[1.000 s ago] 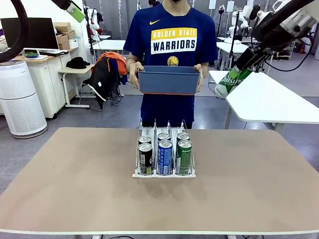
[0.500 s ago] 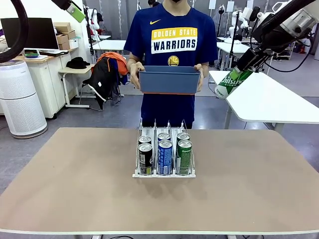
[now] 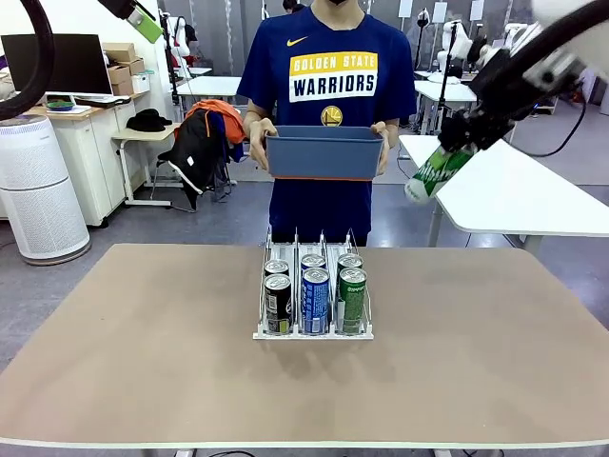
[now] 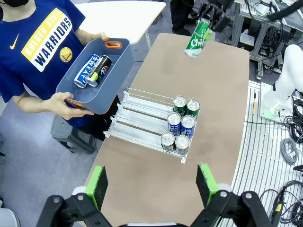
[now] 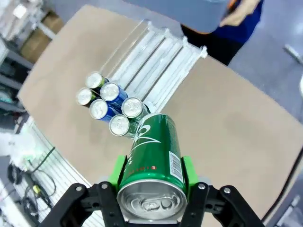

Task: Fill the beverage cans into the dispenser.
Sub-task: Place the picked Sprite in the line of the Automatic Can Dispenser with the same cans.

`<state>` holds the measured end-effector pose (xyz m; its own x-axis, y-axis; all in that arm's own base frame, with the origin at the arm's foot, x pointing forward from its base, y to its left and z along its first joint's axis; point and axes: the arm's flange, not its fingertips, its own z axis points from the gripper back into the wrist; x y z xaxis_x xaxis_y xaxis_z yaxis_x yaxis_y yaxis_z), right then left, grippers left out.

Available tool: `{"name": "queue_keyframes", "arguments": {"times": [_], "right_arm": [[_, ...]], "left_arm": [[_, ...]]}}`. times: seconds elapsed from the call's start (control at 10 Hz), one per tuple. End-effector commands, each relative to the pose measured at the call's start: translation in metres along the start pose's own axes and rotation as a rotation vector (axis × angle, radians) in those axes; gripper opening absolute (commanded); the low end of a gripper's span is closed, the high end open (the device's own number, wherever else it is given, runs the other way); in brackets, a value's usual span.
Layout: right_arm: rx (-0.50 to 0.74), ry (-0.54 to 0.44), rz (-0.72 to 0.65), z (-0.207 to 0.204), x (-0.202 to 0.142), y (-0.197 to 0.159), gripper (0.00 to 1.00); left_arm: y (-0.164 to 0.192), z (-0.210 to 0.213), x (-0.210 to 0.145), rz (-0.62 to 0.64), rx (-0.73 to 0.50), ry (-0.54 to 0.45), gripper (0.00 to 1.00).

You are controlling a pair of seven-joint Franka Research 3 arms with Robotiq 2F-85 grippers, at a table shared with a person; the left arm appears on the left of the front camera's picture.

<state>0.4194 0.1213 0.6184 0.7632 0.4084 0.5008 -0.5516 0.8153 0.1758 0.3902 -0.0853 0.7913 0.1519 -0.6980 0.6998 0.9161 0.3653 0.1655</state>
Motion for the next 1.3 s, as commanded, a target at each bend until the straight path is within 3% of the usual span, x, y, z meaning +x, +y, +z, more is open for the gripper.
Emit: {"name": "queue_keyframes", "arguments": {"times": [0.0, 0.3, 0.4, 1.2], "right_arm": [[-0.095, -0.039, -0.09, -0.022, -0.028, 0.034, 0.58], [-0.193, -0.036, -0.18, -0.047, -0.055, 0.071, 0.58], [-0.187, 0.005, -0.189, -0.054, -0.063, 0.079, 0.58], [-0.006, 0.243, -0.151, -0.117, -0.101, 0.104, 0.58]], "left_arm": [[-0.001, -0.001, -0.001, 0.001, -0.005, 0.002, 1.0], [-0.001, -0.001, -0.001, 0.001, -0.005, 0.002, 1.0], [-0.001, -0.001, -0.001, 0.001, -0.005, 0.002, 1.0], [-0.001, -0.001, -0.001, 0.001, -0.005, 0.002, 1.0]]}}
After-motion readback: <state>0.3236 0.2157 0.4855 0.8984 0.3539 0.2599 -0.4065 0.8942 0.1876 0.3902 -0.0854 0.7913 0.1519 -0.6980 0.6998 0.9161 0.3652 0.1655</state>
